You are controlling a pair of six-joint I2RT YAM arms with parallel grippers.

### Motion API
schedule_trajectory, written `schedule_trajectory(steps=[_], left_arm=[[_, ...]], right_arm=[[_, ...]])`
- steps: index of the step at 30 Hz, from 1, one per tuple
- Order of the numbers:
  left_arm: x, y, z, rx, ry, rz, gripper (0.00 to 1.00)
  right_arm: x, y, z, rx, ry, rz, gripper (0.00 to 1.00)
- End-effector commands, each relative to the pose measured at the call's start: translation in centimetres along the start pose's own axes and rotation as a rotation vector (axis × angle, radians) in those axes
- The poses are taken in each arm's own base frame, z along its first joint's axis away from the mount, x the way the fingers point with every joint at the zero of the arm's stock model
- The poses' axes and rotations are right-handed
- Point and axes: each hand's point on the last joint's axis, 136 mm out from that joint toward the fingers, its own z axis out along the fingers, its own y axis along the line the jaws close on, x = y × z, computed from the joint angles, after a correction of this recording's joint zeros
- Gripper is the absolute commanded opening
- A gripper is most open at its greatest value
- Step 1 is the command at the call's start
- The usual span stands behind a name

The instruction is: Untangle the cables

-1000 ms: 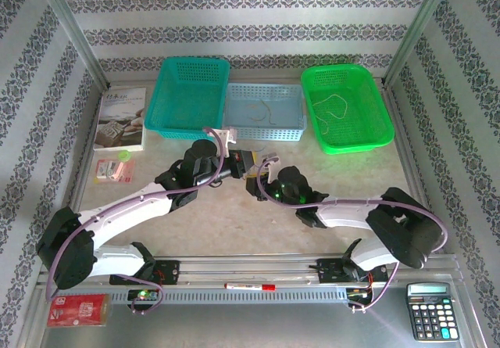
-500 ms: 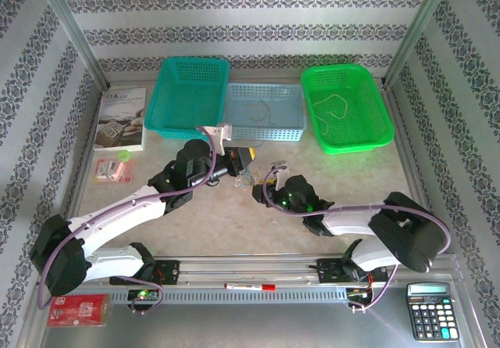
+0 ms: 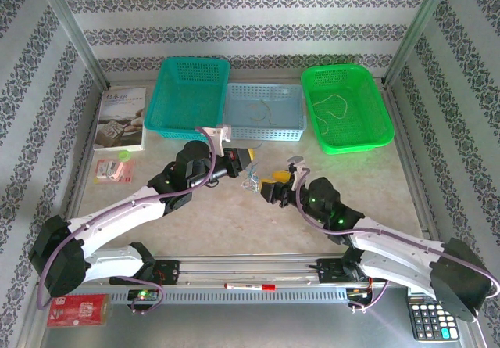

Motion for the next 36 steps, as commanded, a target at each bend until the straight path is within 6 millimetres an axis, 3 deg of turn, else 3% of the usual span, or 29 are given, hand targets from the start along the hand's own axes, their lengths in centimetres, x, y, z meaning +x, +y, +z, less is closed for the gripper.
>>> schedule_trajectory(steps=[1, 10, 18, 21, 25, 27, 36], left_arm=[[-0.6, -0.9, 0.0, 0.034, -0.031, 0.018, 0.0], [-0.6, -1.0, 0.1, 0.04, -0.028, 0.005, 0.0], [-1.1, -1.8, -0.2, 0.069, -0.043, -0.015, 0.0], [-1.3, -2.2, -0.2, 0.086, -0.05, -0.028, 0.0], [-2.0, -3.1, -0.5, 0.119, -0.072, -0.05, 0.0], [-2.5, -3.7, -0.8, 0.138, -0.087, -0.056, 0.0], [-7.0, -7.6, -2.5, 0.198, -0.164, -0.023, 0.0]], right_arm=[[-1.8, 1.6, 0.2, -0.027, -0.021, -0.043, 0.65], [-4.8, 4.1, 2.8, -0.084, -0.058, -0.072, 0.65], [-4.6, 2.4, 6.1, 0.003, -0.081, -0.095, 0.64], [-3.7, 1.4, 7.4, 0.035, -0.071, -0.094, 0.55], [-1.5, 0.2, 8.6, 0.049, -0.036, -0.066, 0.28], [-0.4, -0.5, 8.7, 0.056, -0.025, -0.041, 0.19], [3.6, -3.5, 7.6, 0.121, -0.002, 0.044, 0.15]])
